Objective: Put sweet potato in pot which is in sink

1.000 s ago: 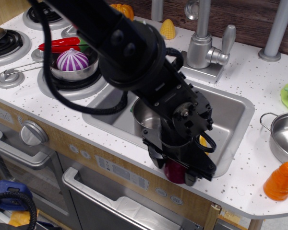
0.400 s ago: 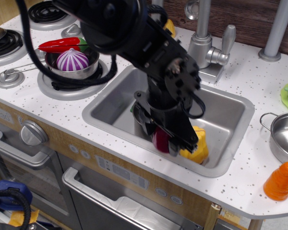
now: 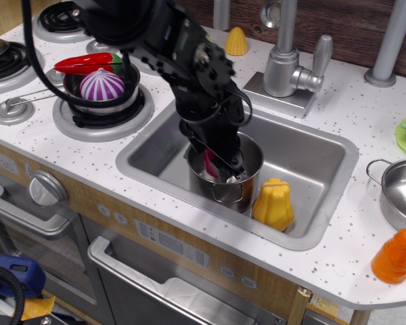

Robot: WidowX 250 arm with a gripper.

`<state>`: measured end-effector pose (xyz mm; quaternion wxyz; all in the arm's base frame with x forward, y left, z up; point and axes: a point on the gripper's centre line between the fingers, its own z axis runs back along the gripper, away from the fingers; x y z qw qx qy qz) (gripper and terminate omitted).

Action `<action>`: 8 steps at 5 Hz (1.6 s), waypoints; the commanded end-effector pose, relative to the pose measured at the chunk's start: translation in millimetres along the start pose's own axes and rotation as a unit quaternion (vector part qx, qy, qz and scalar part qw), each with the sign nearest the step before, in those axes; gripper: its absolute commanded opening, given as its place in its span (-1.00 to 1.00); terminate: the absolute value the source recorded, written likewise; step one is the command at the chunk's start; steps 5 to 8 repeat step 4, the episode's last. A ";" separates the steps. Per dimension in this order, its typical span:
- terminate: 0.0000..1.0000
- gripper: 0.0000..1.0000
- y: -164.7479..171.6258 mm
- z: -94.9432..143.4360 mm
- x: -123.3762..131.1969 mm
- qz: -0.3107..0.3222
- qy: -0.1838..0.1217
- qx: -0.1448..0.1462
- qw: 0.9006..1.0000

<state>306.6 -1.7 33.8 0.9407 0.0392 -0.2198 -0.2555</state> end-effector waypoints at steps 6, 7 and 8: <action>1.00 1.00 27.8 -3.6 9.3 -0.044 -0.048 0.003 0.998; 1.00 1.00 27.8 -3.6 9.3 -0.044 -0.048 0.003 0.998; 1.00 1.00 27.8 -3.6 9.3 -0.044 -0.048 0.003 0.998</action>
